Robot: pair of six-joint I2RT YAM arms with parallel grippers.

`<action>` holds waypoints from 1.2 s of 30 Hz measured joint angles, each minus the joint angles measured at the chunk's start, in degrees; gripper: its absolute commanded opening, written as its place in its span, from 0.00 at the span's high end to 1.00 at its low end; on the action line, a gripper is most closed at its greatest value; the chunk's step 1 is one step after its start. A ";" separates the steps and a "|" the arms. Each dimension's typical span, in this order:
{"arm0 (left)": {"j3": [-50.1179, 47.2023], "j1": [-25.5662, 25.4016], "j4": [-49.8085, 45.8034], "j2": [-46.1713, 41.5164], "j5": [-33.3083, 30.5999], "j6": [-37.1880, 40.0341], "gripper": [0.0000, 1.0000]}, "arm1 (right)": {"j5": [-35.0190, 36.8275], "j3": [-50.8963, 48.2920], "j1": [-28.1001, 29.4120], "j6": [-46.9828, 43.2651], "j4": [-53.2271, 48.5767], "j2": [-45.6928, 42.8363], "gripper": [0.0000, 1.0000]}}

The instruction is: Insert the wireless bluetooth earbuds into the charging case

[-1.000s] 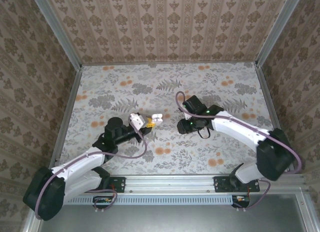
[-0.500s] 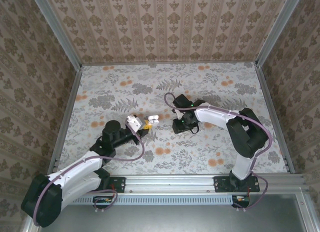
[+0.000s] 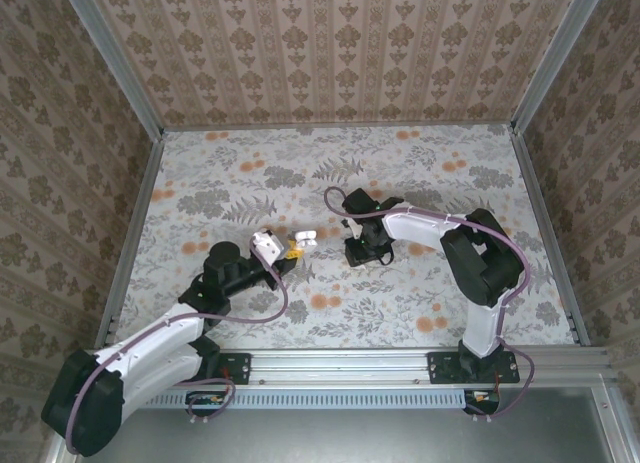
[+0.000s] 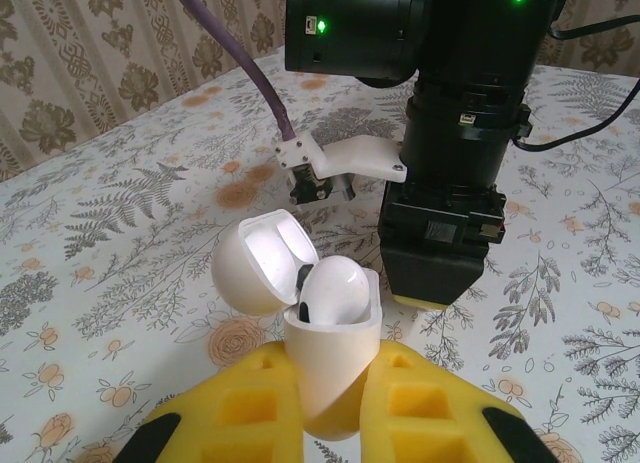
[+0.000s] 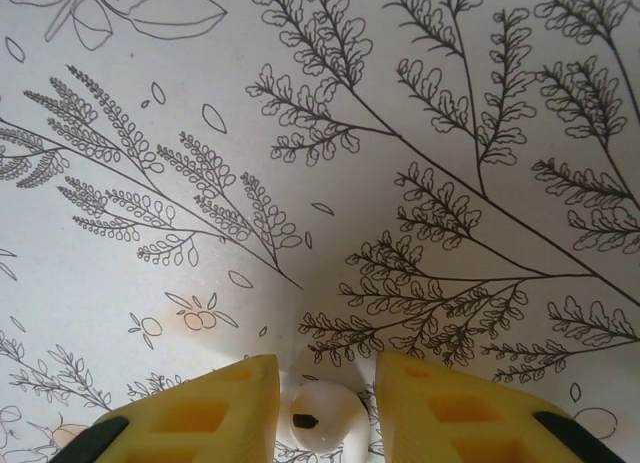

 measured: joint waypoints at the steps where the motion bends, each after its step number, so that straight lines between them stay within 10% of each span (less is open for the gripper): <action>1: -0.04 0.09 0.00 -0.07 -0.02 0.00 1.00 | 0.15 0.00 0.00 -0.02 -0.11 0.00 0.73; 11: -0.07 0.09 0.00 -0.11 -0.17 0.00 1.00 | 0.66 -0.02 -0.22 1.25 -1.05 -0.02 0.82; 21: -0.07 0.09 0.00 -0.11 -0.15 -0.07 1.00 | 2.54 -1.62 -0.22 9.64 -3.45 -7.32 0.58; 36: -0.07 0.09 0.00 -0.11 0.66 -0.22 1.00 | -2.19 -14.34 0.63 29.35 8.11 -12.94 0.57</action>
